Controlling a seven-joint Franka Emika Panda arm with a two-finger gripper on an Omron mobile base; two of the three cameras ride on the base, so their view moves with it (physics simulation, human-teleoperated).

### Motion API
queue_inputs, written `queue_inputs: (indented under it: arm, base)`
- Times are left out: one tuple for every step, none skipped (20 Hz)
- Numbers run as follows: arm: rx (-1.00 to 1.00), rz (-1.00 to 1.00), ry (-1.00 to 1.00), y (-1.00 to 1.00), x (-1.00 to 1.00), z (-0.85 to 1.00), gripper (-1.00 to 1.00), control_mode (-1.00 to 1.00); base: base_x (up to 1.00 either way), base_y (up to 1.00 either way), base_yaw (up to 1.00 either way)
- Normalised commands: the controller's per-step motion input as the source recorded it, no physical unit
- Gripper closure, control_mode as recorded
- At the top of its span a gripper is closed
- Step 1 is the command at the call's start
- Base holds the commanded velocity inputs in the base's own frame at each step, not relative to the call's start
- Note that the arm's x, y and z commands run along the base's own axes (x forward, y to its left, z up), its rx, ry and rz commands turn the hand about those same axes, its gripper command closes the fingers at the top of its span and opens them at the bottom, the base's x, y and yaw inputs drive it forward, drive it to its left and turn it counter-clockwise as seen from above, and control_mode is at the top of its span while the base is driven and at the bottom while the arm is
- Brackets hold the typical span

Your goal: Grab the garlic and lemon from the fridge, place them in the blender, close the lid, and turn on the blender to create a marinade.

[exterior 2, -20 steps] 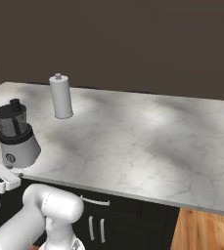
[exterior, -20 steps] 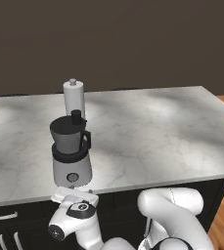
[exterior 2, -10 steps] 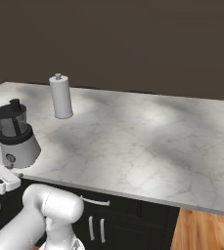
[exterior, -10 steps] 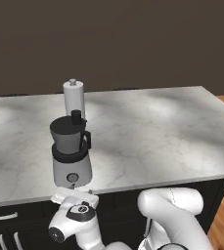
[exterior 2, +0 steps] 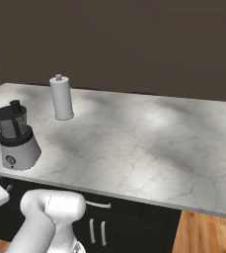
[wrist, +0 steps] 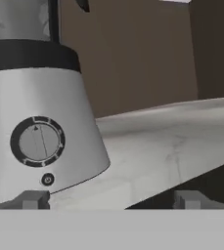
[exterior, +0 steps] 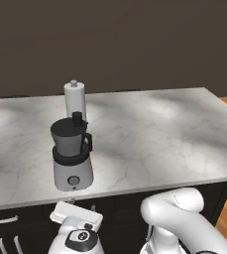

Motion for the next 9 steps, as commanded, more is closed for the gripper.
queue_inputs:
  arm:
    - [0.00, 0.00, -0.11, 0.14, -0.01, 0.92, -1.00, -1.00]
    - [0.00, 0.00, -0.09, 0.16, 0.00, 0.99, -1.00, -1.00]
    - [0.00, 0.00, -0.10, 0.11, 0.00, 1.00, -1.00, -1.00]
    - [0.00, 0.00, -0.09, 0.09, 0.00, 1.00, -1.00, -1.00]
    - [0.00, 0.00, -0.09, 0.09, 0.00, 1.00, -1.00, -1.00]
    - [0.00, 0.00, -0.09, 0.06, 0.00, 1.00, -1.00, -1.00]
    - [0.00, 0.00, -0.09, 0.06, 0.00, 0.91, -1.00, -1.00]
    - [0.00, 0.00, -0.09, 0.06, 0.00, 0.84, -1.00, -1.00]
    - [0.00, 0.00, -0.11, 0.02, 0.00, 0.75, -1.00, -1.00]
  base:
    - [0.00, 0.00, 0.00]
    - [0.00, 0.00, 0.00]
    - [0.00, 0.00, 0.00]
    - [0.00, 0.00, 0.00]
    - [0.00, 0.00, 0.00]
    - [0.00, 0.00, 0.00]
    - [0.00, 0.00, 0.00]
    - [0.00, 0.00, 0.00]
    - [0.00, 0.00, 0.00]
